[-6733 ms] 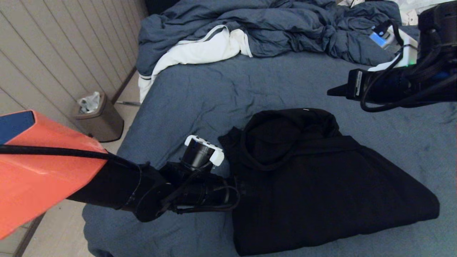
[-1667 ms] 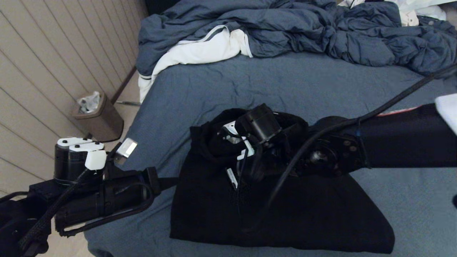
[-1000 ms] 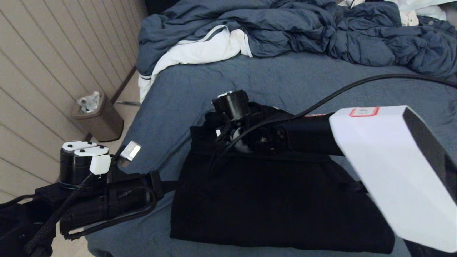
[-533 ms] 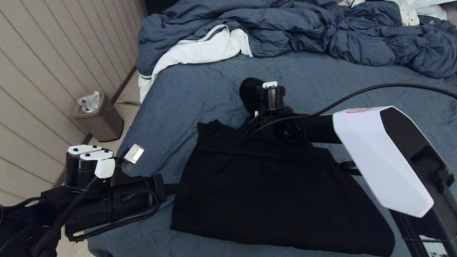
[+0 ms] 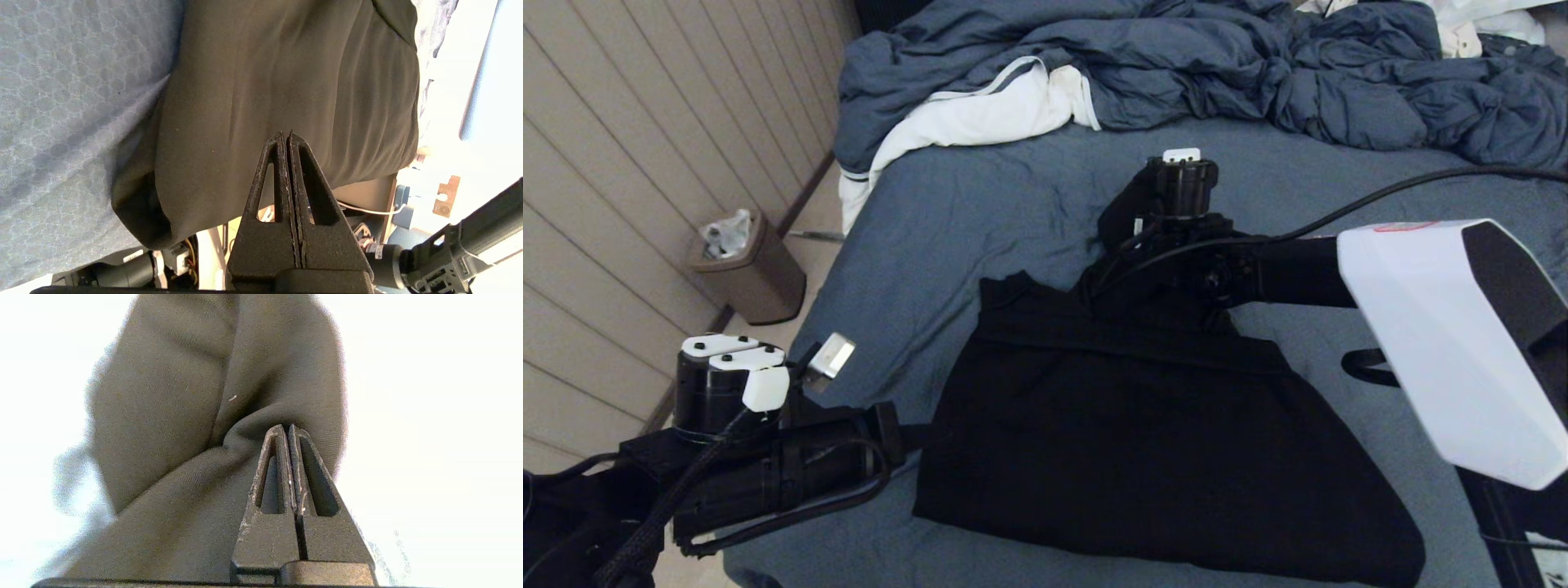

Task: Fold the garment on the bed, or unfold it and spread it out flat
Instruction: Unfold the black sweatshirt

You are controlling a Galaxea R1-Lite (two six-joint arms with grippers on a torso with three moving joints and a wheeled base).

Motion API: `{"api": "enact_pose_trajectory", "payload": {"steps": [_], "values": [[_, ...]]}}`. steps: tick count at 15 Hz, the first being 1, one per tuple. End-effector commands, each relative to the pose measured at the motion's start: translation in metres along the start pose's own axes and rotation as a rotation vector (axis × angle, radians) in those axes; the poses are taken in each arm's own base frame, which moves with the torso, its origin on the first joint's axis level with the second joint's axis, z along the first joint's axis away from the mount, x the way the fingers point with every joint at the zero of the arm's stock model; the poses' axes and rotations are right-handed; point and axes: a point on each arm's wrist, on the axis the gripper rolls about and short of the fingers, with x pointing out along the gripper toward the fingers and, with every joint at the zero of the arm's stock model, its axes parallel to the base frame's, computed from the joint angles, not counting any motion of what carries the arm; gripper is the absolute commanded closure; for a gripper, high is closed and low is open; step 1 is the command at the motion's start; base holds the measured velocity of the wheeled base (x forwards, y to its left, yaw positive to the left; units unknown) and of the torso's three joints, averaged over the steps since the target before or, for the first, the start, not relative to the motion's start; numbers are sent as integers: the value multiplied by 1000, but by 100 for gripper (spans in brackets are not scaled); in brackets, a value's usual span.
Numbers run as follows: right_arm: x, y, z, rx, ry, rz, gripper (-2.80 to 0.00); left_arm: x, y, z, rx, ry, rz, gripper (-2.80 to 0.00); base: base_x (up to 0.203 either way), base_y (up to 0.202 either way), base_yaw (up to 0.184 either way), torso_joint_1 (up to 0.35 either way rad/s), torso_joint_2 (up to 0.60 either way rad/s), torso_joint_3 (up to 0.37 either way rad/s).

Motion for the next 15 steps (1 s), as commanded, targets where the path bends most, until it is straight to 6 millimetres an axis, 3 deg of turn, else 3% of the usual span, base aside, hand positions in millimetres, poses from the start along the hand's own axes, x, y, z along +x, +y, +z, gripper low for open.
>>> {"api": "enact_pose_trajectory", "payload": {"steps": [1,4,6,8,10,13,15], "values": [[-17,-6,28,42,-47,13,0,0,0,0,-3,-2,-4,0,0,0,0,0,0,0],[-51,-24,80,118,-131,35,0,0,0,0,-3,-3,-3,0,0,0,0,0,0,0],[-66,-44,99,139,-152,30,0,-2,-3,2,2,-14,-10,0,0,0,0,0,0,0],[-72,-61,94,140,-106,43,0,-6,-6,3,8,-25,-18,0,0,0,0,0,0,0],[-90,-82,85,196,36,173,0,-9,-9,5,18,-42,-29,0,0,0,0,0,0,0],[-107,-118,63,262,446,463,0,-30,-15,20,32,-136,-43,0,0,0,0,0,0,0],[-114,-151,47,309,721,534,0,-49,-22,29,54,-202,-48,0,0,0,0,0,0,0]]}}
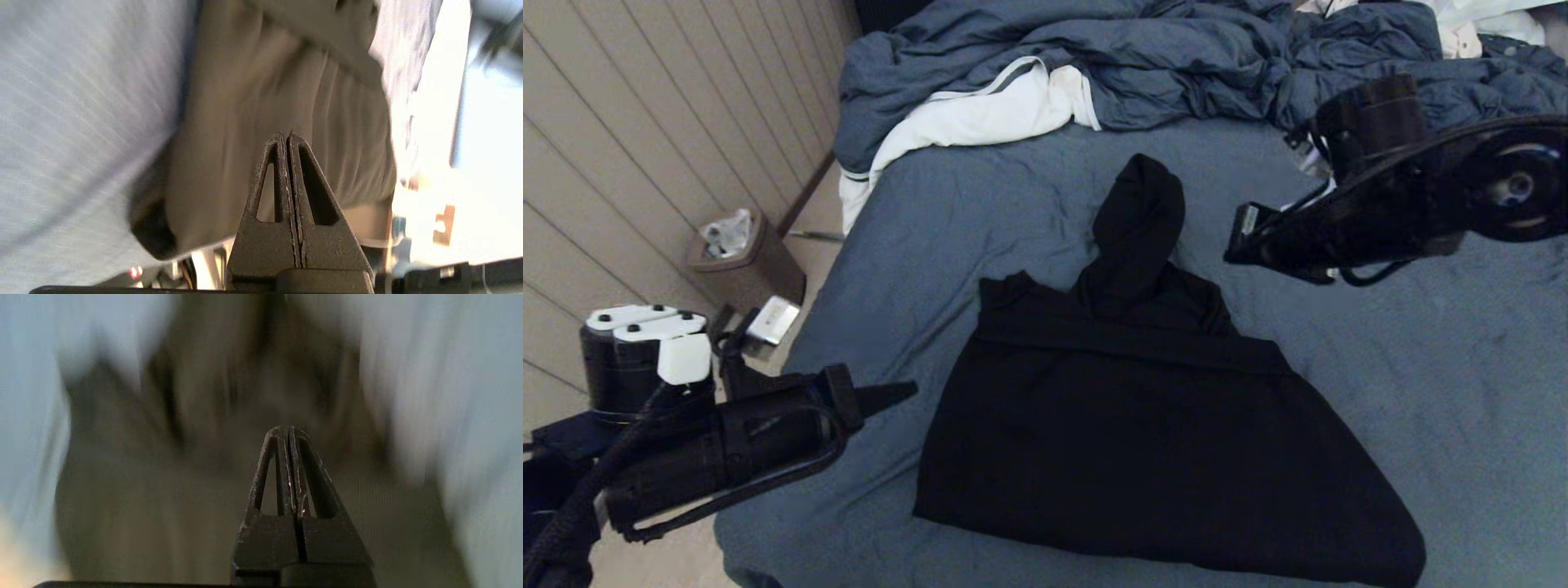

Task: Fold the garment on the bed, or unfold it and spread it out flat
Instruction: Unfold the black sweatshirt

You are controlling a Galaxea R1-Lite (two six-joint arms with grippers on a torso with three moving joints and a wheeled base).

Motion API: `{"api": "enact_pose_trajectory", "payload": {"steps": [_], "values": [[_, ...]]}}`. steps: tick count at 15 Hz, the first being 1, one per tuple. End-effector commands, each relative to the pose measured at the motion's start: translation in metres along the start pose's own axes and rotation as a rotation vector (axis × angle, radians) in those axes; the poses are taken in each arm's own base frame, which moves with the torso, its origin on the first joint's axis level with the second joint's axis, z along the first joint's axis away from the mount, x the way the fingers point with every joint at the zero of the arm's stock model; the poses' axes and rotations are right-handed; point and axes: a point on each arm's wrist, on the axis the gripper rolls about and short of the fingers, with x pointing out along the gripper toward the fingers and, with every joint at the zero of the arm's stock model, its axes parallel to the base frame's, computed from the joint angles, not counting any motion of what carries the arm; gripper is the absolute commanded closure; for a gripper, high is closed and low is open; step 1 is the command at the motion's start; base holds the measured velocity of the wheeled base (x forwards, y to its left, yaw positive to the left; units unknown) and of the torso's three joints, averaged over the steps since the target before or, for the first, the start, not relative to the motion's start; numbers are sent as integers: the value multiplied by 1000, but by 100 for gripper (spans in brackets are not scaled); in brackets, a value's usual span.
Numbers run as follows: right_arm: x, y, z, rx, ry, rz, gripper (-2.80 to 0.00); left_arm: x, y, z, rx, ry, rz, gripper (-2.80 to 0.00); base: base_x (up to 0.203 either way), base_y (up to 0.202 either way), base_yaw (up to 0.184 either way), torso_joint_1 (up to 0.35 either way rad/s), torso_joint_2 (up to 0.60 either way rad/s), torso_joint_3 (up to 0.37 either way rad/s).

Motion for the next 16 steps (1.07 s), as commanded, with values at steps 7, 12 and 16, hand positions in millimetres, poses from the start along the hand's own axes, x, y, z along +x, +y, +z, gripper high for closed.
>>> {"api": "enact_pose_trajectory", "payload": {"steps": [7,12,16], "values": [[-10,-27,-9,-46,242,200,0,-18,-2,10,9,-5,12,0,0,0,0,0,0,0],[15,-28,-14,-171,280,206,0,1,13,7,-1,43,62,0,0,0,0,0,0,0],[6,-21,-16,-196,272,225,0,15,27,1,-10,60,85,0,0,0,0,0,0,0]]}}
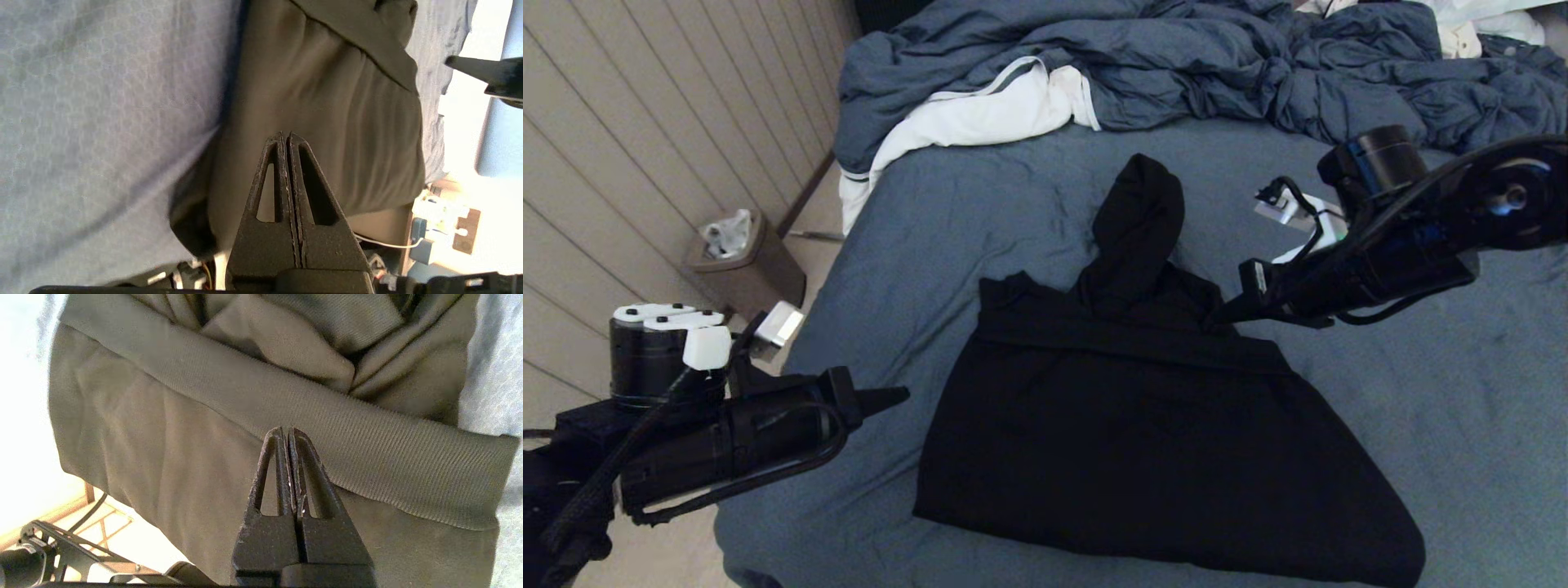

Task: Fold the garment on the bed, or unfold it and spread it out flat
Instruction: Unfold the black sweatshirt

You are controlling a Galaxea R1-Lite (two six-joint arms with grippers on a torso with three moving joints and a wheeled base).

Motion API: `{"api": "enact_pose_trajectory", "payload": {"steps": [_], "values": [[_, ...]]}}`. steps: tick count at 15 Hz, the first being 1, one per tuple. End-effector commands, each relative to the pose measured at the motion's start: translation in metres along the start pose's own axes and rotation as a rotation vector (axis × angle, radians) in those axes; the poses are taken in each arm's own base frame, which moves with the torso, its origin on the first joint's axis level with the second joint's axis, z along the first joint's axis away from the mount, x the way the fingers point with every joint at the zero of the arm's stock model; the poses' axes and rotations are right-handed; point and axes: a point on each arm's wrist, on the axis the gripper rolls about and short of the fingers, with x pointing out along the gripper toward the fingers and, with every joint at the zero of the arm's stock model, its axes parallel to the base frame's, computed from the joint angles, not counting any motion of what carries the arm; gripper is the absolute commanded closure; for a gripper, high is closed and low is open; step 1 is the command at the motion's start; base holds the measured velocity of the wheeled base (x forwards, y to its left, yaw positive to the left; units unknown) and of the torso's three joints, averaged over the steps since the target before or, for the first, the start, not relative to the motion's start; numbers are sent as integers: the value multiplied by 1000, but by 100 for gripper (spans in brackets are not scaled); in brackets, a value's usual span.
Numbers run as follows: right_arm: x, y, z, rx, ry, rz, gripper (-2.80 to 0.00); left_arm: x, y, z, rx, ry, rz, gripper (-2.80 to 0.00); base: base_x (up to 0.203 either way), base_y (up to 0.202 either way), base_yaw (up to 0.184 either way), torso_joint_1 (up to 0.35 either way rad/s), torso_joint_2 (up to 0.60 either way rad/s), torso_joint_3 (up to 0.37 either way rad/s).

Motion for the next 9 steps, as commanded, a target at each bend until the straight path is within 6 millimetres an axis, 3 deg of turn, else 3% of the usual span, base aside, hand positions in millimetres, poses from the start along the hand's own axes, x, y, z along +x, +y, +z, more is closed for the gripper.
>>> {"api": "enact_pose_trajectory", "payload": {"steps": [1,2,3,9], "values": [[-6,3,0,-5,-12,6,0,3,5,-5,0,5,-3,0,0,0,0,0,0,0],[-7,3,0,-5,-14,6,0,2,4,-5,19,-18,-24,0,0,0,0,0,0,0],[-7,3,0,-6,-14,7,0,0,3,-4,32,-35,-35,-280,0,0,0,0,0,0],[-5,3,0,-7,-9,8,0,-2,-7,10,59,-144,-22,-280,0,0,0,0,0,0]]}}
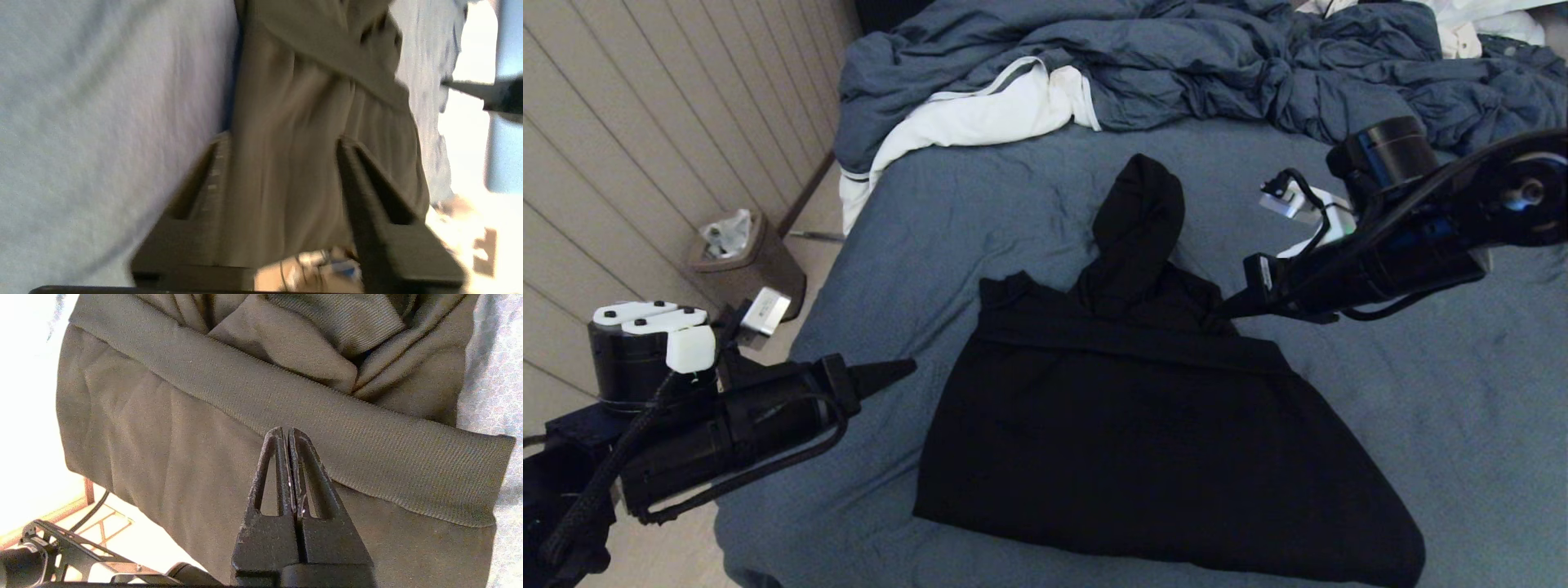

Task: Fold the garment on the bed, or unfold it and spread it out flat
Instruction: Unfold the black sweatshirt

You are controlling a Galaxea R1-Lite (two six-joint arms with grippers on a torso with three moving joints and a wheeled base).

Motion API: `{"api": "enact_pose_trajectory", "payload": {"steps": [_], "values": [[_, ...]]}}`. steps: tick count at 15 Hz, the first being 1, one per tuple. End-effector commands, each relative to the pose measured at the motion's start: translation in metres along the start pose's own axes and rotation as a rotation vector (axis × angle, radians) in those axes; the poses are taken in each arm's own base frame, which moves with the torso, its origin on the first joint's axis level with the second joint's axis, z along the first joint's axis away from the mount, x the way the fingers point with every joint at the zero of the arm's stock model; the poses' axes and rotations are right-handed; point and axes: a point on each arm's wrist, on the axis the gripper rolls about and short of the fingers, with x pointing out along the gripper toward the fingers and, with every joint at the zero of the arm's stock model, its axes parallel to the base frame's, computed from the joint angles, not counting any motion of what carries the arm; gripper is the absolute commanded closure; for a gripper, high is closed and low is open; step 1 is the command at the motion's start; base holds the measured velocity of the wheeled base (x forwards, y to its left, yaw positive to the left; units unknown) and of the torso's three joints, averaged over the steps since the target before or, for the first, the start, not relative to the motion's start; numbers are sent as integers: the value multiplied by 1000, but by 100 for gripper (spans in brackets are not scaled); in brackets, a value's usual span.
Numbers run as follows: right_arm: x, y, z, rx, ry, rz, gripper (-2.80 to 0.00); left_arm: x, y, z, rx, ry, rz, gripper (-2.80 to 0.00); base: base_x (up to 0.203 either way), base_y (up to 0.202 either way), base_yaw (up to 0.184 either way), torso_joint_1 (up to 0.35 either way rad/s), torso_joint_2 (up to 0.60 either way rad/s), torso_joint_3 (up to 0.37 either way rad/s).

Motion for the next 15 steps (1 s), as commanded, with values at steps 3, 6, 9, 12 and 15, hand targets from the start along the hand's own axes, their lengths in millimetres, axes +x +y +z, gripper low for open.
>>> {"api": "enact_pose_trajectory", "payload": {"steps": [3,6,9,12,15], "values": [[-7,3,0,-5,-13,6,0,8,-20,22,34,-80,-52,-280,0,0,0,0,0,0],[-14,6,0,-10,-29,8,0,32,-54,20,54,6,-133,-280,0,0,0,0,0,0],[-18,6,0,-12,-37,8,0,65,-68,3,65,111,-161,-280,0,0,0,0,0,0],[-17,6,0,-12,-34,8,0,98,-56,-17,102,175,-132,-280,0,0,0,0,0,0],[-13,4,-1,-8,-25,4,0,117,-41,-31,137,187,-117,-280,0,0,0,0,0,0]]}}
